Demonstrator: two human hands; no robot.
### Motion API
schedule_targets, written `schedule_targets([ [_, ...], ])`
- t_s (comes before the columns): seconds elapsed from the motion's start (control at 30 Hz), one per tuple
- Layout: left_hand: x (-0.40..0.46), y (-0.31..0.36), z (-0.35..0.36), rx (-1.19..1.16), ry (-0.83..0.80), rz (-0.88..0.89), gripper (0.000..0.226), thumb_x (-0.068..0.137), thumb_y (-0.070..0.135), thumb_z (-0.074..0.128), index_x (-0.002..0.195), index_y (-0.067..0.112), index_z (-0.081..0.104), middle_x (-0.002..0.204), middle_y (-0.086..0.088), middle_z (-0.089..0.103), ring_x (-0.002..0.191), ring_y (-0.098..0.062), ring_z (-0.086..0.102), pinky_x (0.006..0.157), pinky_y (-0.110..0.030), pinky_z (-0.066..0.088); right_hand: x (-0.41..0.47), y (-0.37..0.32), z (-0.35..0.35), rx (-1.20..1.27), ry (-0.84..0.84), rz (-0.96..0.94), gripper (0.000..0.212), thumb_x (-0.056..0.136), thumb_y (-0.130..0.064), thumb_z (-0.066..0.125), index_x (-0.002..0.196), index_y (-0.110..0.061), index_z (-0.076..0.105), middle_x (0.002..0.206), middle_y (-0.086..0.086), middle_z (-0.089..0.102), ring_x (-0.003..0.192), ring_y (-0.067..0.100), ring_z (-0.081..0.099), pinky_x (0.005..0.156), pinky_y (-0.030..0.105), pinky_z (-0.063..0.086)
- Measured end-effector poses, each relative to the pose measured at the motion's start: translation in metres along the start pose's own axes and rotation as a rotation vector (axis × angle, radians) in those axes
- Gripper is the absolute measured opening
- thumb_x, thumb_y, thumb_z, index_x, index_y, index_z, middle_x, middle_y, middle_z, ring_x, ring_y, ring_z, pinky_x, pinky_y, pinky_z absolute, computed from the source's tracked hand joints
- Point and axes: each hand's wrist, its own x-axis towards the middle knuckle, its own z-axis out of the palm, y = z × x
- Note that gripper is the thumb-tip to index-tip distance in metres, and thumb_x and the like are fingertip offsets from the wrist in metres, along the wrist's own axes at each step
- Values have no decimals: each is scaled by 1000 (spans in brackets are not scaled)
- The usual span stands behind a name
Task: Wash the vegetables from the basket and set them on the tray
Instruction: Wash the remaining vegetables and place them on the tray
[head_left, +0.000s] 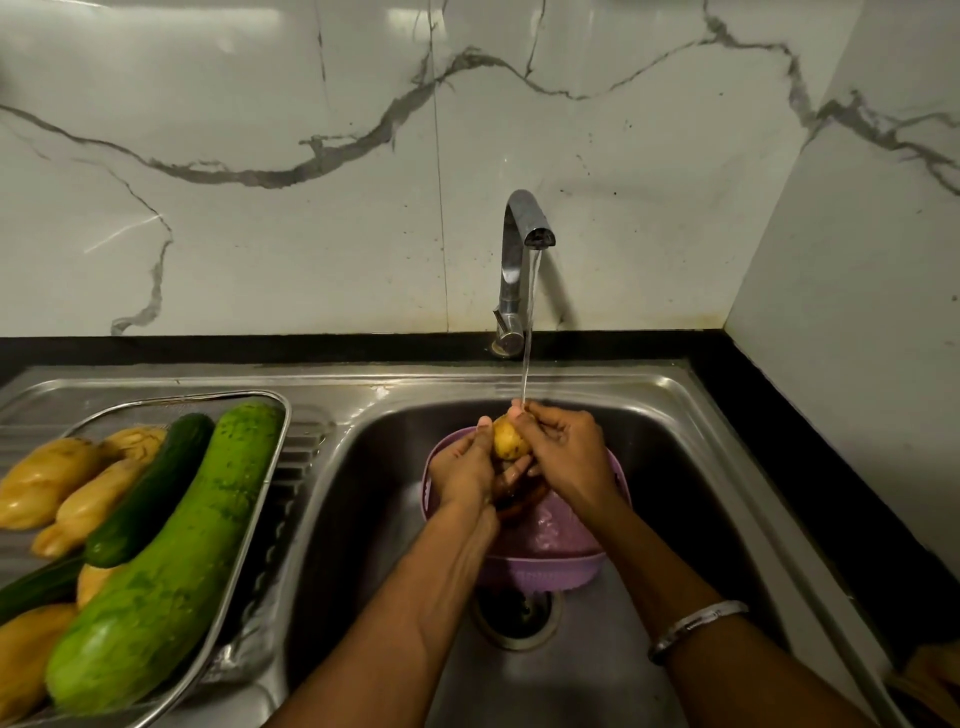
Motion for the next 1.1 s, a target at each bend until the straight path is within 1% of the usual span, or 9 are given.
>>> schedule_targets([
  [0.13, 7, 2, -3, 18, 32, 40, 22, 93, 30, 72, 100, 9, 72, 81, -19, 75, 48, -25, 67, 49, -45, 59, 5, -5, -7, 185, -208, 159, 38, 100, -19, 63, 138, -20, 61, 121, 2, 73, 108, 17, 71, 87, 37, 62],
  [0.23, 10, 1, -3, -5, 53, 39, 26, 92, 31, 73, 98, 7, 73, 84, -19, 76, 54, -28, 70, 78, -63, 58, 4, -5, -9, 167, -295, 145, 48, 97, -12, 66, 143, -19, 56, 121, 4, 73, 109, 17, 71, 94, 39, 59],
  [0.37, 3, -3, -1, 33, -4, -20, 36, 93, 38, 69, 100, 3, 74, 92, -20, 75, 76, -34, 73, 86, -65, 56, -3, -5, 0, 177, -38, 37, 37, 87, -12, 78, 123, -18, 71, 103, 4, 79, 93, 16, 76, 83, 37, 63],
  [0.47, -3, -6, 0, 36, -26, -4, 36, 95, 32, 68, 104, -2, 72, 92, -21, 74, 55, -24, 69, 93, -55, 56, -5, -3, 2, 23, 115, -48, 14, 90, -29, 76, 104, -26, 79, 87, -10, 78, 84, 6, 75, 80, 31, 62],
  [0.57, -1, -4, 0, 26, -6, -14, 34, 94, 33, 69, 100, 0, 69, 94, -22, 75, 53, -26, 69, 84, -54, 60, -3, -4, 2, -99, 123, -37, 21, 96, -38, 67, 106, -24, 79, 86, -10, 77, 82, 5, 72, 76, 27, 60],
  [0.7, 5, 3, -2, -22, 56, 3, 24, 96, 27, 69, 98, 3, 67, 87, -25, 73, 52, -28, 70, 41, -33, 55, 5, -6, -3, 113, -86, 174, 27, 104, -27, 57, 124, -19, 73, 104, 8, 75, 87, 24, 71, 72, 39, 63],
  [0.83, 5, 2, -4, 5, 30, 93, 19, 96, 21, 68, 95, 3, 70, 76, -20, 74, 65, -32, 73, 50, -31, 61, 1, -13, -8, 306, -115, 385, 24, 96, -32, 68, 117, -22, 75, 110, 10, 74, 98, 28, 73, 69, 34, 62],
  [0.97, 0, -1, -1, 72, -73, 111, 22, 99, 22, 63, 93, 2, 69, 79, -20, 75, 71, -31, 73, 62, -31, 63, -1, -16, -6, 333, 98, 485, 27, 89, -41, 75, 101, -16, 76, 91, 12, 76, 81, 23, 73, 71, 38, 62],
  [1.1, -6, -3, 2, 123, -118, 148, 21, 99, 21, 61, 96, 1, 70, 90, -25, 74, 74, -31, 73, 59, -28, 63, 0, -17, -4, 336, 202, 495, 34, 85, -47, 78, 91, -13, 78, 80, 16, 75, 65, 20, 66, 59, 32, 55],
])
